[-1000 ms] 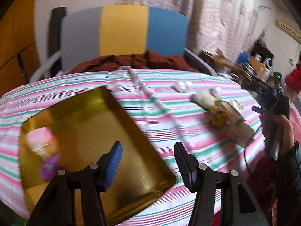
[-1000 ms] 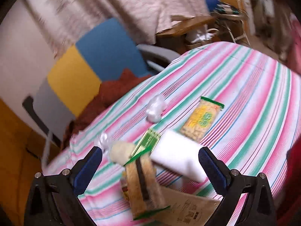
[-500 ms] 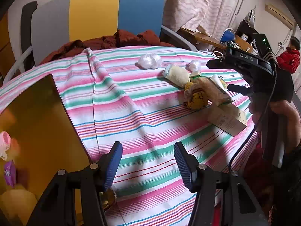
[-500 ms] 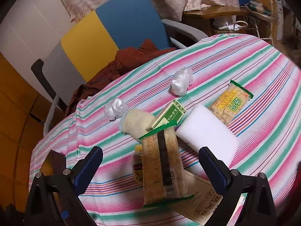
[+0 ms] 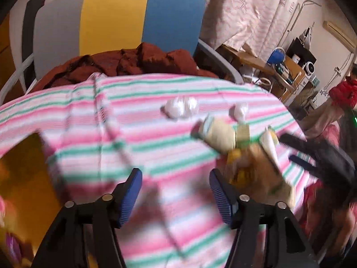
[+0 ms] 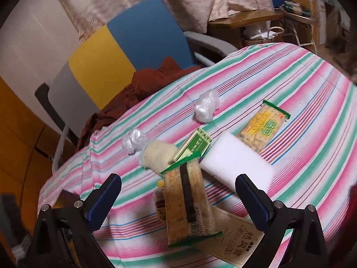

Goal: Organize objects
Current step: 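Grasp the white plastic-bag ball with the left tool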

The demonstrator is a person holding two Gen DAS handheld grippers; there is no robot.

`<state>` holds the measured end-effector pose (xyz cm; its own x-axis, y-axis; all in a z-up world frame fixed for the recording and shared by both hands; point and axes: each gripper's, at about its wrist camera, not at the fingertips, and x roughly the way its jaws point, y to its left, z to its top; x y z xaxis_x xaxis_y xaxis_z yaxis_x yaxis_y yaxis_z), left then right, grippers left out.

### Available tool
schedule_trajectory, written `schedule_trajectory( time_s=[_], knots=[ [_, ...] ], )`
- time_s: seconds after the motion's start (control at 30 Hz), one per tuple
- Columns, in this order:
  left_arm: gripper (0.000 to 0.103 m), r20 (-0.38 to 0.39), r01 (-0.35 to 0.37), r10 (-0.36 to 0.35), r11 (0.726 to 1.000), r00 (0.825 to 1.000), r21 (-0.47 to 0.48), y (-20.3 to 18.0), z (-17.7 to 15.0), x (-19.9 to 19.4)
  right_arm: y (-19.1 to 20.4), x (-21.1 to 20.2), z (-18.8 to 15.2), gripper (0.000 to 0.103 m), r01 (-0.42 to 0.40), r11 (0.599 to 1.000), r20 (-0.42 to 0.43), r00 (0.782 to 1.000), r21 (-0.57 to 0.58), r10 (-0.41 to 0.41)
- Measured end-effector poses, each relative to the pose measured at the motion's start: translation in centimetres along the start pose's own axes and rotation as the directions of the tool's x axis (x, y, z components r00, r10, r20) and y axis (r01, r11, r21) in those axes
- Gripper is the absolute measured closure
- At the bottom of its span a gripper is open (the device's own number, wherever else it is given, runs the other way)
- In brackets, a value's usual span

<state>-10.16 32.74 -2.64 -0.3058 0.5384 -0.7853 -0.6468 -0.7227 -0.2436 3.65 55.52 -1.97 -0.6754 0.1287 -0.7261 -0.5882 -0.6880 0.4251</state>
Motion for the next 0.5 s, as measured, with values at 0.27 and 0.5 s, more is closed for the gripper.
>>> schedule_trajectory(
  time_s=[0.27, 0.5],
  knots=[
    [0.025, -0.018, -0.035, 0.037, 0.995, 0.999, 0.097, -1.4, 5.8, 7.2, -0.6, 0.2, 0.0, 0.0, -0.053, 0.997, -0.029, 0.998, 0.058, 0.054],
    [0.02, -0.009, -0.064, 0.071, 0.945, 0.997, 0.32, -4.2, 8.3, 12.3, -1.0, 0.4, -0.2, 0.0, -0.087, 0.993, -0.043, 0.995, 0.078, 0.091]
  ],
)
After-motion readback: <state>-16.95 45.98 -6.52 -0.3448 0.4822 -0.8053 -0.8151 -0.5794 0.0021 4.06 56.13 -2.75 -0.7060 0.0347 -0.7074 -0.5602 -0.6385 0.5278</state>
